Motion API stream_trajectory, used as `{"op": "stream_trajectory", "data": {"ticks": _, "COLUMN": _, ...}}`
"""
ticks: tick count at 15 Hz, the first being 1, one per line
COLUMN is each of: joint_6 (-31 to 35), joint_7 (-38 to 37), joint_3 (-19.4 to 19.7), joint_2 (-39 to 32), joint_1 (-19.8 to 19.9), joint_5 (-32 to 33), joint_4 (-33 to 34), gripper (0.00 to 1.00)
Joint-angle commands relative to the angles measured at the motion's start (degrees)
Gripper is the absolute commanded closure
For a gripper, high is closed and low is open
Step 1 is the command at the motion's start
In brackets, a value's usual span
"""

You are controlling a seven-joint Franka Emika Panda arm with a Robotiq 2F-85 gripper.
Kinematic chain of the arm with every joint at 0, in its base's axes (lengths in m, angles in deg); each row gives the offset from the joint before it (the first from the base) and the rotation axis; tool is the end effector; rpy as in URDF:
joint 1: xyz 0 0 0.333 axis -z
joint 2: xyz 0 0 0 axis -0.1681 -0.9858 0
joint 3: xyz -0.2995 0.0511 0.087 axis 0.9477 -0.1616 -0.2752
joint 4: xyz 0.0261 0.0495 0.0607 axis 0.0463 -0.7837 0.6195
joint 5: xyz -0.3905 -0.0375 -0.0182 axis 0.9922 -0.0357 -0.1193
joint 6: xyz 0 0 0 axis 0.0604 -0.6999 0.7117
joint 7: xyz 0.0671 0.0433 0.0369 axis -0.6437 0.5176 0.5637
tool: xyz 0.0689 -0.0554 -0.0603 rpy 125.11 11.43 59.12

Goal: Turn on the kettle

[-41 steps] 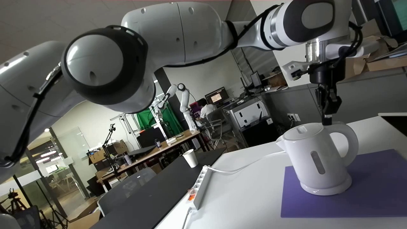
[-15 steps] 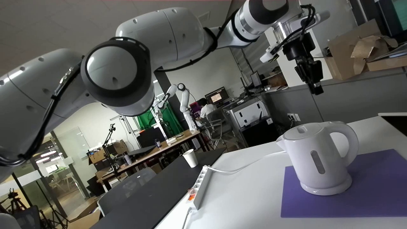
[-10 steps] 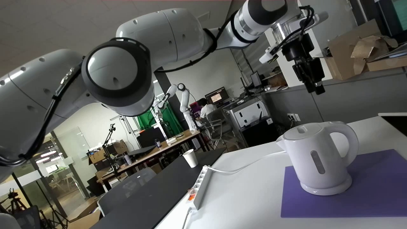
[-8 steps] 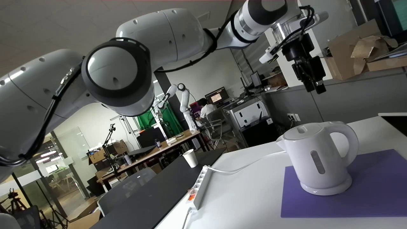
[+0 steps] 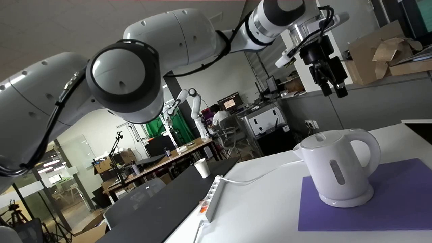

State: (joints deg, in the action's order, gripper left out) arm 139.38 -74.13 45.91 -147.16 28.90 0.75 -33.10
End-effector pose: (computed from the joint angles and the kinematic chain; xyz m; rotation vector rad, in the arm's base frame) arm 0.6198 -0.5155 0.2941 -2.5545 1.8058 -0.0416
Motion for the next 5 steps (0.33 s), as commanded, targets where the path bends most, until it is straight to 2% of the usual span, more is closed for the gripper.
{"op": "stream_trajectory", "data": {"ticks": 1, "joint_6": -0.87, "joint_7": -0.73, "joint_3": 0.67, "joint_2": 0.89, "joint_1": -0.41, "joint_5": 1.12, "joint_4": -0.34, "gripper": 0.0}}
{"op": "stream_trajectory", "data": {"ticks": 5, "joint_6": -0.2, "joint_7": 0.19, "joint_3": -0.18, "joint_2": -0.38, "joint_1": 0.04, "joint_5": 0.37, "joint_4": 0.46, "gripper": 0.0}}
